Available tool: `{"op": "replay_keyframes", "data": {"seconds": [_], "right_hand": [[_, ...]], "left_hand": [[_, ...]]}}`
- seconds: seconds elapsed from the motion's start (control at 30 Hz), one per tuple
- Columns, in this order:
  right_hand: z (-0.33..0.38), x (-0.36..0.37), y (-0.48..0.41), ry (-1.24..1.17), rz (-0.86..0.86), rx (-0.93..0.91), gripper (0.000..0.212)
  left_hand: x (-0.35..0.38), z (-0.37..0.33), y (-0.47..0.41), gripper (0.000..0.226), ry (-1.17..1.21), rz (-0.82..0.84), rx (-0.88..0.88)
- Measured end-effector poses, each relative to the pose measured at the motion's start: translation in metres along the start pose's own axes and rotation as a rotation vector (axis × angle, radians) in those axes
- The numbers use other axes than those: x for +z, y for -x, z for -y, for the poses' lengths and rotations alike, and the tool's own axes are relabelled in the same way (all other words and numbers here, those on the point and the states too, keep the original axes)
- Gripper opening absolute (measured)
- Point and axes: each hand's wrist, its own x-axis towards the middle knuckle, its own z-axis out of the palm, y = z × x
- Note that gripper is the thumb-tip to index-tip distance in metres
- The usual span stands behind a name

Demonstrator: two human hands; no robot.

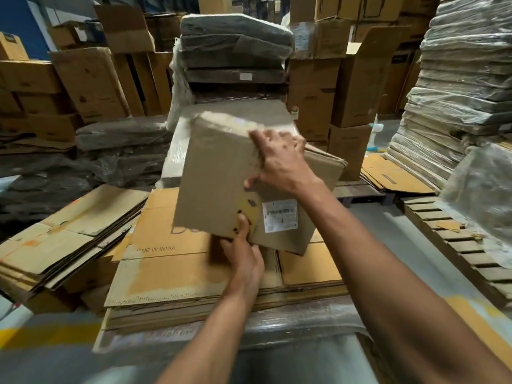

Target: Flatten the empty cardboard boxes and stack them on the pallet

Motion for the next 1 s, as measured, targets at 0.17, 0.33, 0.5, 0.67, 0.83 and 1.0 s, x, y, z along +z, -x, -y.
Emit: {"op": "replay_keyframes", "data": {"seconds": [0.17,0.33,0.5,0.67,0.83,1.0], "right_hand": [[0.014,0.056,0.021,0.214,0.113,-0.231,0.104],[0.014,0.088,0.040,0.252,0.040,-0.304,0.103],[0.009,0.104,0.057,0.248,0.030,-0.353,0.092],[0.005,0.131,0.077,0.209,0.131,-0.330,0.086],[-0.005,0.148,0.097,0.093,0.051,-0.335,0.067],[-0.009,0.140,0.094,-0.260,0.035,-0.210,0.043]], "left_hand": [[-0.056,0.039,0.000,0.076,-0.088,-0.076,-0.202],[-0.080,0.036,-0.003,0.045,-0.174,-0.134,-0.293],[-0.103,0.024,-0.004,0.049,-0.349,-0.130,-0.408],[-0.122,0.006,0.000,0.027,-0.769,-0.179,-0.396],[-0.105,-0.041,0.014,0.014,-1.187,0.175,0.537],[-0.045,-0.090,-0.017,0.009,-1.369,0.414,0.935]]}}
